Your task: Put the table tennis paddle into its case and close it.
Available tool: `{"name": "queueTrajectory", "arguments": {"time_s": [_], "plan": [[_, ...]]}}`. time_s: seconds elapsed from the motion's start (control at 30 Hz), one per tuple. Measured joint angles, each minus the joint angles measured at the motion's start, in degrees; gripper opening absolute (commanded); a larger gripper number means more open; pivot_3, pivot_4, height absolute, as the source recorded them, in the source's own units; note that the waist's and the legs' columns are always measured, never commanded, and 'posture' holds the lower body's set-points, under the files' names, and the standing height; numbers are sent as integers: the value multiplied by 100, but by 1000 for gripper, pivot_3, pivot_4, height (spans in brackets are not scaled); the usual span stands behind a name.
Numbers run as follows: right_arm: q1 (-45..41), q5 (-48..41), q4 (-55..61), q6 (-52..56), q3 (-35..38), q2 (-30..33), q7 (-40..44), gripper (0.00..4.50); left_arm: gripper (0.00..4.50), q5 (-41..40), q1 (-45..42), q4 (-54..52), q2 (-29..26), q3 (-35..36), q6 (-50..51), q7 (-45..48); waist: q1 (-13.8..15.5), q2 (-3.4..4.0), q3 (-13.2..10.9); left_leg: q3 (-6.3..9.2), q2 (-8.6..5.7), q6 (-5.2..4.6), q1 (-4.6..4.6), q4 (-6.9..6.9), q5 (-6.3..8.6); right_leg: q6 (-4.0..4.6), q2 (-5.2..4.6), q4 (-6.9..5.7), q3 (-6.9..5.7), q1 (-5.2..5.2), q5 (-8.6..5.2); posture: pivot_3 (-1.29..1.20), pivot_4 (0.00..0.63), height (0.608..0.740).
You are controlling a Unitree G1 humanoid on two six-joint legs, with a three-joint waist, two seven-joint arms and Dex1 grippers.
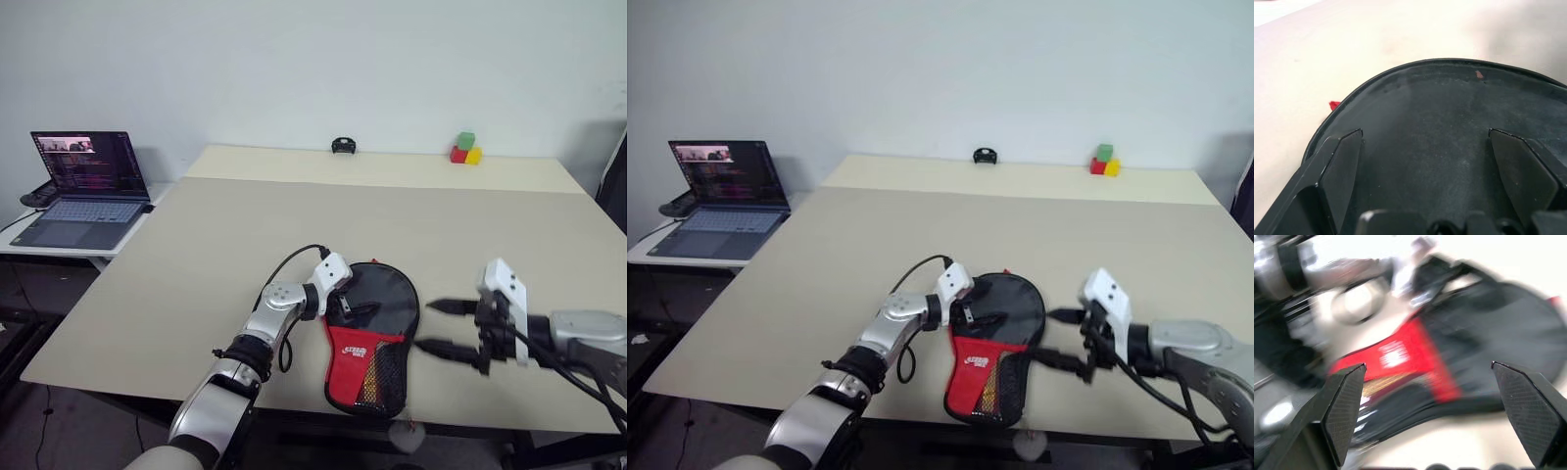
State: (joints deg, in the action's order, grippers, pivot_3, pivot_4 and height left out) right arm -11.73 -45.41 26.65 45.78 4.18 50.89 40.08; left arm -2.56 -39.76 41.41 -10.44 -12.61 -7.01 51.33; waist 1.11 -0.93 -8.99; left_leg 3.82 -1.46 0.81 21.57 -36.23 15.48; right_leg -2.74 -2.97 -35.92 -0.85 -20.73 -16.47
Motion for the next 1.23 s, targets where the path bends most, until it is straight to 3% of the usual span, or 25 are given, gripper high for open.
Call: {"name": "queueTrajectory", "arguments": {"time_s": [0.07,0.27,0.43,0.6,0.73,1.03,1.23], "plan": [[-146,383,-431,-341,-151,-191,106,4486,4500,-105,193,-534,-79,78,317,34,-11,7,-5,-7,-4,2,48,0,-5,22,3,-32,9,-65,14,0,150,740],[-677,1200,-1520,-1315,-370,-548,591,4486,4500,-451,825,-2082,-432,189,1397,189,-78,3,-49,-17,-2,37,71,14,-13,56,7,-12,13,-86,4,0,150,740],[-1073,1375,-2222,-1597,-364,-723,981,4486,4500,-934,1067,-3152,-810,427,2489,191,-79,1,-105,-12,-3,38,137,-15,-14,59,6,-38,11,-145,5,0,150,740],[-1402,1535,-2903,-1800,-321,-762,1275,4486,4500,-1370,1182,-4328,-1357,932,3130,77,-81,-1,-152,-14,-7,38,139,-28,-14,59,2,-51,13,-149,5,0,150,740],[-1655,1617,-3452,-1863,-220,-774,1385,4486,4500,-1322,1603,-4622,-1645,1149,3198,-299,-87,0,-164,-18,-8,38,138,-43,-14,60,1,-73,18,-152,5,0,150,740],[-1960,2126,-4850,-2515,-11,-706,1546,4486,4500,-1149,1992,-5255,-1695,1299,3284,-1131,-57,0,-175,-22,-12,36,136,-76,-15,63,-3,-108,22,-151,5,0,150,740],[-1813,2224,-4773,-2541,149,-604,1620,4486,4500,-1027,2104,-5175,-1749,1264,3148,-1197,-75,0,-175,-29,-11,36,136,-76,-15,63,-2,-110,24,-153,5,0,150,740]]}}
